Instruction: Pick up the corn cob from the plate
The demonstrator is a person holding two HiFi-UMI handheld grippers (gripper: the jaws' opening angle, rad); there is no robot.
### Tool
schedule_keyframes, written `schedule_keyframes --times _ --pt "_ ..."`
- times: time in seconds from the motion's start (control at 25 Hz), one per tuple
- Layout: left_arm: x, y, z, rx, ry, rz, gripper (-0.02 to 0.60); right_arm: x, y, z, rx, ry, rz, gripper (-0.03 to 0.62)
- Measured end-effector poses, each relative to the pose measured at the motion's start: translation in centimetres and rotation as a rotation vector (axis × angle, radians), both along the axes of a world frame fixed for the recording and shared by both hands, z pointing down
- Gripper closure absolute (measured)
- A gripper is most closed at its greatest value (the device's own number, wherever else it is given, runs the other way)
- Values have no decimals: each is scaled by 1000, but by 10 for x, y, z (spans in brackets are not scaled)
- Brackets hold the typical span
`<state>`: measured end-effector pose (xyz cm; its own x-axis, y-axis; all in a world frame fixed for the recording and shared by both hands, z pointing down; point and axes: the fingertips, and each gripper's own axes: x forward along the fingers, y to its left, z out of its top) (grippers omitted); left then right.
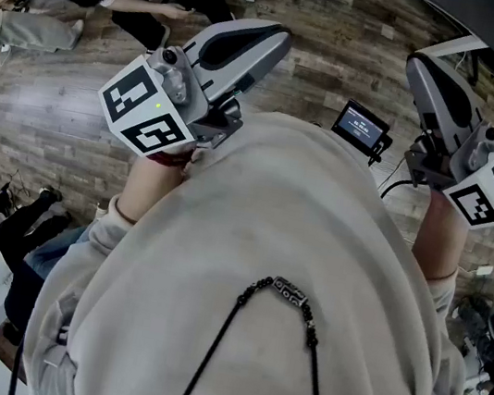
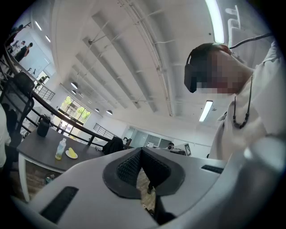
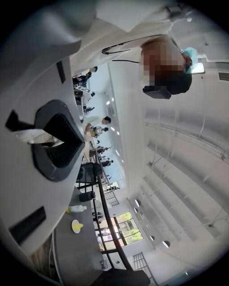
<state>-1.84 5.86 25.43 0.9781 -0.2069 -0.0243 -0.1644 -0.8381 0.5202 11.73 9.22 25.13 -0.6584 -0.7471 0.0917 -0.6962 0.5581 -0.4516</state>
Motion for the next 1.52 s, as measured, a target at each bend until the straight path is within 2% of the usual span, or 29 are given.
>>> schedule_keyframes --times 0.28,0.48,0.64,0.96,1.2,1.52 --pt "2 -4 0 -3 -18 -12 580 16 -7 3 -29 -35 50 579" --pt "6 -12 9 -28 -37 18 580 17 -9 13 -48 -71 67 579" --pt "18 -23 22 -87 -41 29 580 29 -19 28 -80 -95 107 579" --pt "45 -38 21 -123 -107 102 580 55 -25 52 -163 -108 170 579" --pt "57 -39 20 -127 -134 141 580 73 -24 64 -225 -123 226 579" --pt "50 -31 12 -75 -128 127 580 73 -18 57 -190 -121 221 579"
